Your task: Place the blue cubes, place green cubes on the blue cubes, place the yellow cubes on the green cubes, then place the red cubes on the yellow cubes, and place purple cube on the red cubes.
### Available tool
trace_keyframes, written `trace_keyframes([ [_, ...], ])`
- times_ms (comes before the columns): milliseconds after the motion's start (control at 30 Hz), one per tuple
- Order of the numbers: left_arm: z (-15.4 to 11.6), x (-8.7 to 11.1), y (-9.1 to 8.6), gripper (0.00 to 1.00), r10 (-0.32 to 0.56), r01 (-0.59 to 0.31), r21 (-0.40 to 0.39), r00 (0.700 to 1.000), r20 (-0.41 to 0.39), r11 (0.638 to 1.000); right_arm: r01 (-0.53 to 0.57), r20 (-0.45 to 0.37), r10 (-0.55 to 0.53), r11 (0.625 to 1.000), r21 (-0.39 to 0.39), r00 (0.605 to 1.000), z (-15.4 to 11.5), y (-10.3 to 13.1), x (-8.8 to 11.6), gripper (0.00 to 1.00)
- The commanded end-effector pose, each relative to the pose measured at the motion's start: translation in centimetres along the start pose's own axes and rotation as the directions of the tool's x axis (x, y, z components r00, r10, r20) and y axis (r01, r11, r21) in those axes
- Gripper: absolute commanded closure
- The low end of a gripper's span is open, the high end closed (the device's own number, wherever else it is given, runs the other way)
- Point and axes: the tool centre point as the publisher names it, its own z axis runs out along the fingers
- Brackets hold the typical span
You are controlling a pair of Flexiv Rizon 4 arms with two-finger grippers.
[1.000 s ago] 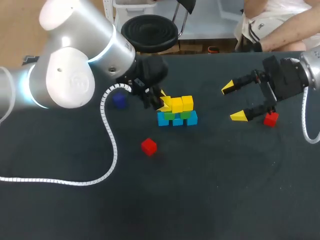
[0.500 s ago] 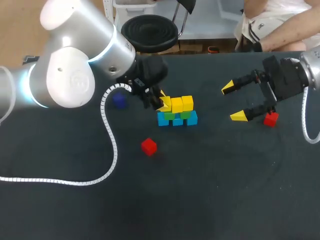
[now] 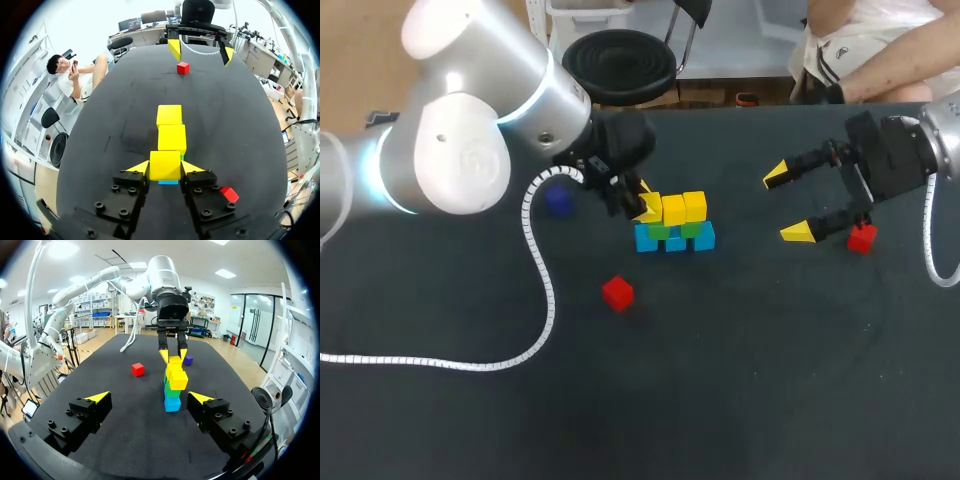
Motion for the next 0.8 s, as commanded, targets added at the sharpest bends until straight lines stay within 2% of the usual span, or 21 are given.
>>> trace_keyframes([
  [33,0.13,-0.08,0.30,1.00,-0.002,0.002,0.001,1.000,-0.005,1.000,0.001,0.000,-0.001,1.000,0.001,1.000,0.02,0.01,0.02,0.00],
  [800,0.32,0.13,0.23,1.00,-0.014,0.014,0.003,1.000,-0.008,1.000,0.001,0.000,-0.001,1.000,0.001,1.000,0.02,0.01,0.02,0.00],
])
